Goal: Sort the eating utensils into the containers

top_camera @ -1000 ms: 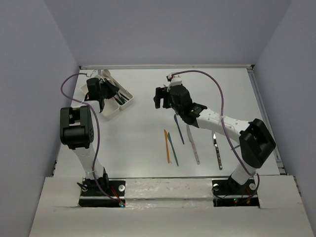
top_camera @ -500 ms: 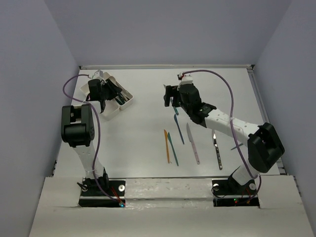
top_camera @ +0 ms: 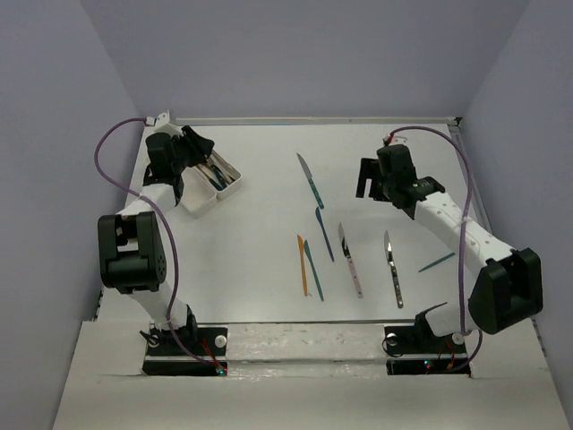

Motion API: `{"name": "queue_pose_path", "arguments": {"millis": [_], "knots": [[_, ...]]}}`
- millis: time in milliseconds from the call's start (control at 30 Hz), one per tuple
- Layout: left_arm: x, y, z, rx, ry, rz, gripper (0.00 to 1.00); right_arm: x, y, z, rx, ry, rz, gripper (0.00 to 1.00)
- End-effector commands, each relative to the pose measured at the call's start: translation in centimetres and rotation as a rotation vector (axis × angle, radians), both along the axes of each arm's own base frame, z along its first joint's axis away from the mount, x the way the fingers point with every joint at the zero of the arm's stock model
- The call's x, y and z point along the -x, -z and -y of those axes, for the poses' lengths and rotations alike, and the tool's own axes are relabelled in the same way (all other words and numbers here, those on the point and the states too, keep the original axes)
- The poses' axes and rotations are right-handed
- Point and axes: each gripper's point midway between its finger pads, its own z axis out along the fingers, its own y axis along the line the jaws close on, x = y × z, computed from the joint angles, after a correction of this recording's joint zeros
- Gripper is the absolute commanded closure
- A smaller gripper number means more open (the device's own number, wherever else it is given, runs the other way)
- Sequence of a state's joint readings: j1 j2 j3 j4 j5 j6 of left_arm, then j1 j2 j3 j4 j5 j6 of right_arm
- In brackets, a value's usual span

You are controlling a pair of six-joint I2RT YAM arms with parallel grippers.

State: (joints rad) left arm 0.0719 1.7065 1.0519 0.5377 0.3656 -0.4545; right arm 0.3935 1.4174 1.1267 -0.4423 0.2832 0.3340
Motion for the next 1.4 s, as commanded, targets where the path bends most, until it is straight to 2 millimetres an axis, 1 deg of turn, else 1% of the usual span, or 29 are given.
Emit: {"name": "queue_pose_path", "arguments": {"millis": [0,33,67,100,133,167,200,300,333,367,400,433,467,500,567,600,633,667,700,733,800,833,867,933,1067,1167,1267,1300,1367], "knots": [[1.8,-5.4,0.0,-0.09,0.021,0.159,0.49,5.5,0.4,6.4,-0.036,0.229,-0.087,0.06],[2.3,-5.2,0.3,-0.098,0.039,0.159,0.49,6.1,0.4,7.5,-0.062,0.283,-0.076,0.06],[2.7,-5.9,0.4,-0.123,0.05,0.183,0.49,6.6,0.5,8.8,-0.069,0.325,-0.065,0.06],[3.2,-5.8,0.4,-0.131,0.061,0.183,0.49,7.5,0.7,11.6,-0.065,0.415,-0.05,0.06],[3.5,-5.9,0.5,-0.139,0.067,0.188,0.48,7.9,0.9,13.1,-0.062,0.464,-0.05,0.06],[3.8,-6.6,0.5,-0.152,0.071,0.209,0.48,8.2,1.1,14.5,-0.064,0.508,-0.05,0.07],[4.2,-6.4,0.8,-0.154,0.085,0.204,0.48,8.7,1.6,16.7,-0.092,0.579,-0.058,0.07],[4.8,-7.1,1.3,-0.17,0.123,0.219,0.47,8.9,2.2,19.2,-0.158,0.652,-0.047,0.06],[5.0,-7.2,1.5,-0.191,0.138,0.22,0.46,9.0,2.5,19.7,-0.191,0.664,-0.046,0.06],[5.3,-7.3,1.5,-0.2,0.146,0.212,0.46,9.8,3.4,21.5,-0.202,0.735,-0.058,0.07],[5.6,-7.1,1.5,-0.214,0.149,0.209,0.46,10.3,3.8,22.4,-0.203,0.767,-0.065,0.07],[5.8,-7.1,1.4,-0.225,0.151,0.21,0.45,10.5,4.3,22.8,-0.224,0.781,-0.075,0.07],[6.1,-6.5,1.3,-0.251,0.155,0.209,0.44,10.9,5.0,23.6,-0.244,0.81,-0.081,0.07],[6.4,-6.7,1.3,-0.266,0.157,0.218,0.42,10.9,5.4,23.6,-0.258,0.808,-0.09,0.08],[6.6,-6.3,0.8,-0.313,0.144,0.217,0.41,11.0,6.3,24.0,-0.244,0.831,-0.119,0.1],[6.8,-6.6,0.6,-0.324,0.138,0.226,0.4,11.3,7.5,24.1,-0.236,0.842,-0.163,0.11],[6.9,-6.6,0.5,-0.334,0.134,0.228,0.4,11.4,8.2,24.1,-0.229,0.846,-0.187,0.16],[7.1,-6.2,0.4,-0.349,0.137,0.226,0.39,11.7,8.9,24.2,-0.217,0.853,-0.214,0.19],[7.3,-6.2,0.5,-0.355,0.141,0.23,0.38,11.9,10.2,24.2,-0.215,0.858,-0.258,0.23],[7.4,-6.1,0.5,-0.358,0.146,0.232,0.38,12.1,10.8,24.1,-0.218,0.859,-0.28,0.27],[7.5,-6.2,0.5,-0.37,0.151,0.24,0.36,12.2,11.9,23.7,-0.228,0.848,-0.32,0.34],[7.5,-6.2,0.6,-0.369,0.154,0.24,0.36,12.2,12.5,23.5,-0.237,0.84,-0.348,0.4],[7.5,-6.1,0.7,-0.371,0.159,0.242,0.36,12.0,12.7,23.1,-0.253,0.817,-0.358,0.42],[7.5,-5.8,0.8,-0.369,0.169,0.237,0.35,12.2,13.0,23.2,-0.248,0.824,-0.377,0.42],[7.4,-5.8,0.9,-0.368,0.172,0.237,0.34,12.6,14.0,23.3,-0.242,0.846,-0.428,0.42],[7.6,-6.1,0.7,-0.376,0.168,0.248,0.34,12.8,15.5,23.1,-0.248,0.842,-0.502,0.45],[7.7,-6.3,0.5,-0.375,0.162,0.256,0.32,12.5,16.6,22.8,-0.251,0.837,-0.54,0.49],[7.7,-6.6,0.3,-0.373,0.154,0.265,0.32,12.2,16.9,22.6,-0.253,0.826,-0.538,0.58],[7.7,-6.7,0.1,-0.366,0.15,0.265,0.32,12.2,17.3,22.4,-0.26,0.811,-0.548,0.7]]}}
